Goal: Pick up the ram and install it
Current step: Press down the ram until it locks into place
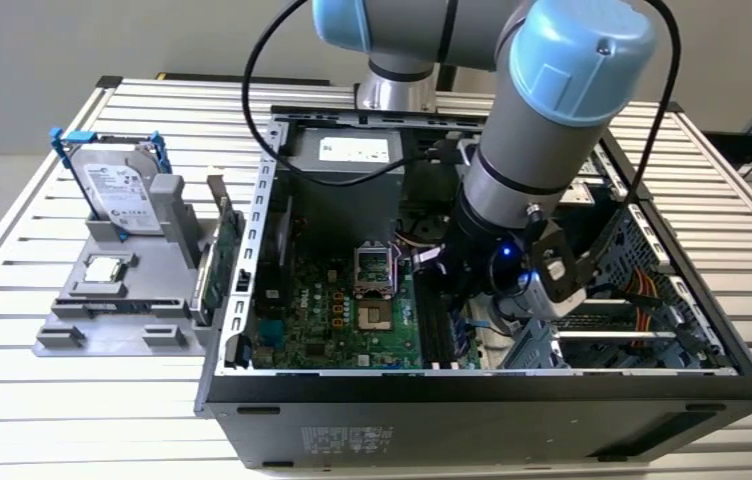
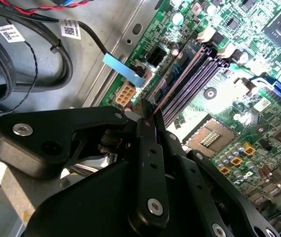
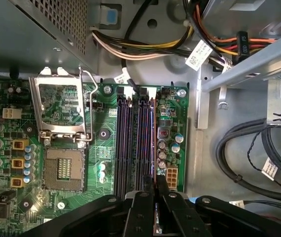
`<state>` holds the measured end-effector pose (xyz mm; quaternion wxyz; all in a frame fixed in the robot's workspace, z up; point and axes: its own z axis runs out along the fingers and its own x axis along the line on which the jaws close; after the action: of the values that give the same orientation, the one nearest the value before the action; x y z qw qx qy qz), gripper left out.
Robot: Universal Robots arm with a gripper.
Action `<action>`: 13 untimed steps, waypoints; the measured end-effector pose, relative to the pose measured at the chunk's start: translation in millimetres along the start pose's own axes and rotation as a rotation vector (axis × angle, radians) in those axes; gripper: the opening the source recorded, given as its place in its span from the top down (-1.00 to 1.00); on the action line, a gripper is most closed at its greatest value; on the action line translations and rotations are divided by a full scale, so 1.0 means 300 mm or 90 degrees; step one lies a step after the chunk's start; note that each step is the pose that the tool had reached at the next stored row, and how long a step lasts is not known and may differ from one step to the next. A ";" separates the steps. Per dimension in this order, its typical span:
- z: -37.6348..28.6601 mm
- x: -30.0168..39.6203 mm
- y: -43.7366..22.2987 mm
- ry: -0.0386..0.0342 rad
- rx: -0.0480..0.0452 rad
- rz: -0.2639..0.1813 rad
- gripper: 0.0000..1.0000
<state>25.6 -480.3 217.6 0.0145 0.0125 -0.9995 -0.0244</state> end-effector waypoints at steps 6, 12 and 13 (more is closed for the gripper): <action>0.008 0.000 0.000 0.0000 0.0000 0.000 1.00; 0.012 0.000 0.001 0.0000 0.0000 0.000 1.00; 0.012 0.000 0.001 0.0000 0.0001 0.000 1.00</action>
<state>25.4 -479.8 213.9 0.0145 0.0125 -0.9995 -0.0243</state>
